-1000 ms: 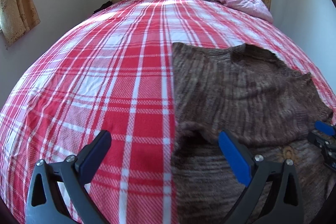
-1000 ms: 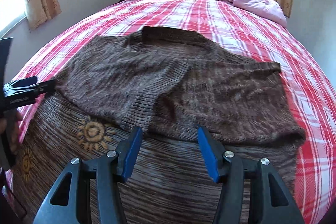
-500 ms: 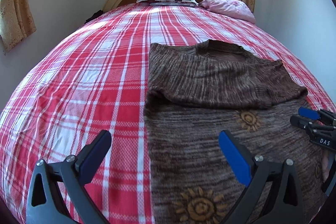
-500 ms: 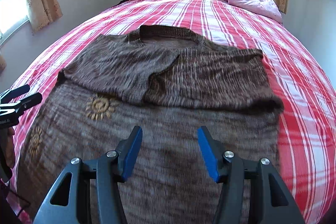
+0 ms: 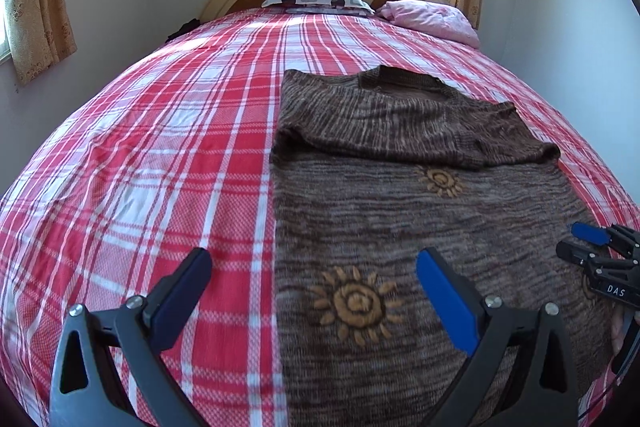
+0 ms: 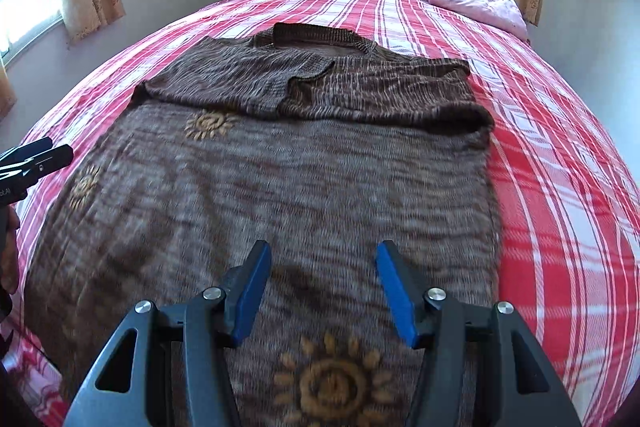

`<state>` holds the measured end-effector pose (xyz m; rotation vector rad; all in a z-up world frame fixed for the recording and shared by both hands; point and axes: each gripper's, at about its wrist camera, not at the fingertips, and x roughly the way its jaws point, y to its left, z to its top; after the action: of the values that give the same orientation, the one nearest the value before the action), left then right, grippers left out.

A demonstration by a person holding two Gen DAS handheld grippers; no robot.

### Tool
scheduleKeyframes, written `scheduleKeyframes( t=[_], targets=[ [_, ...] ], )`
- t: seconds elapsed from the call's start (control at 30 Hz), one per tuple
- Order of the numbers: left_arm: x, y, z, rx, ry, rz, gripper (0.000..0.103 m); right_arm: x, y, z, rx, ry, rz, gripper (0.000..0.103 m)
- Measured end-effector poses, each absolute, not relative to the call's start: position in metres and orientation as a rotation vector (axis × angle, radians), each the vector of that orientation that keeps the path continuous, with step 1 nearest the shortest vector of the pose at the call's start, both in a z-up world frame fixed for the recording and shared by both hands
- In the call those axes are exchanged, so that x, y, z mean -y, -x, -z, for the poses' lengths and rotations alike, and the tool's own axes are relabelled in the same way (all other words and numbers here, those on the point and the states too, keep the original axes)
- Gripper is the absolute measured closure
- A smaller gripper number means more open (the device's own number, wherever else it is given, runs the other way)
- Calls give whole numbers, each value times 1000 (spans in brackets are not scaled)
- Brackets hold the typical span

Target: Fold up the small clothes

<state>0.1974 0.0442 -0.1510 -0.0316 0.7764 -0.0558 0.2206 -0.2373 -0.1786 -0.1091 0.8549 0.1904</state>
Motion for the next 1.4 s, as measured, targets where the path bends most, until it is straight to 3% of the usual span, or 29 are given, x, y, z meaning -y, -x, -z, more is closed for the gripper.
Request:
scheduleKeyframes(
  t=[1.4],
  targets=[
    [-29,-101,174,-843,-38,73,0,266,-107,190,-861,80,-161,44]
  ],
)
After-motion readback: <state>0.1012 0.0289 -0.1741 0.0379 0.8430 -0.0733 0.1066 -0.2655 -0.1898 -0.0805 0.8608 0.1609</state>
